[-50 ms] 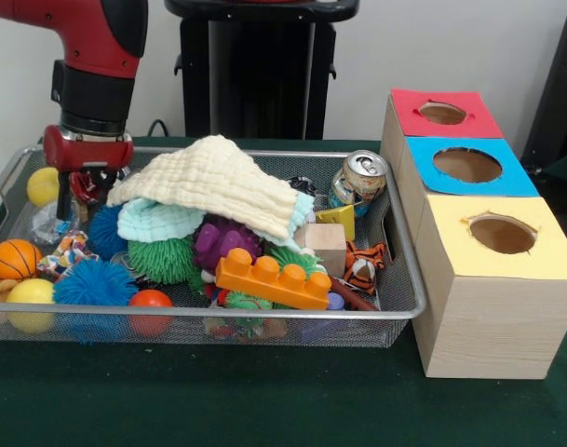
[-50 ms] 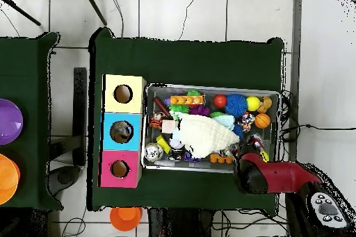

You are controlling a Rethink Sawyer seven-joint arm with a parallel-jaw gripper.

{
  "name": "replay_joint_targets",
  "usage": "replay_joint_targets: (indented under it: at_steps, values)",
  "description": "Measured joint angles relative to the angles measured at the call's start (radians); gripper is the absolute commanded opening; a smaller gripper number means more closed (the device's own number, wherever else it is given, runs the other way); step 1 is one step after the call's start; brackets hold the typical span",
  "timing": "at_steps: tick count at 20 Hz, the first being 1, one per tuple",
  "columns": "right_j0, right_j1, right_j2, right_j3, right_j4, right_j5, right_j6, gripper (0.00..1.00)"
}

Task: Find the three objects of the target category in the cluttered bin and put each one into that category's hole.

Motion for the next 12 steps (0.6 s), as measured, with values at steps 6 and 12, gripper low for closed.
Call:
replay_joint_targets:
  at_steps: [6, 12]
  values:
    - [0.022, 0.005, -0.034, -0.007, 0.0, 0.0, 0.0, 1.0]
    - [0.042, 0.011, -0.072, -0.008, 0.003, 0.0, 0.0, 1.0]
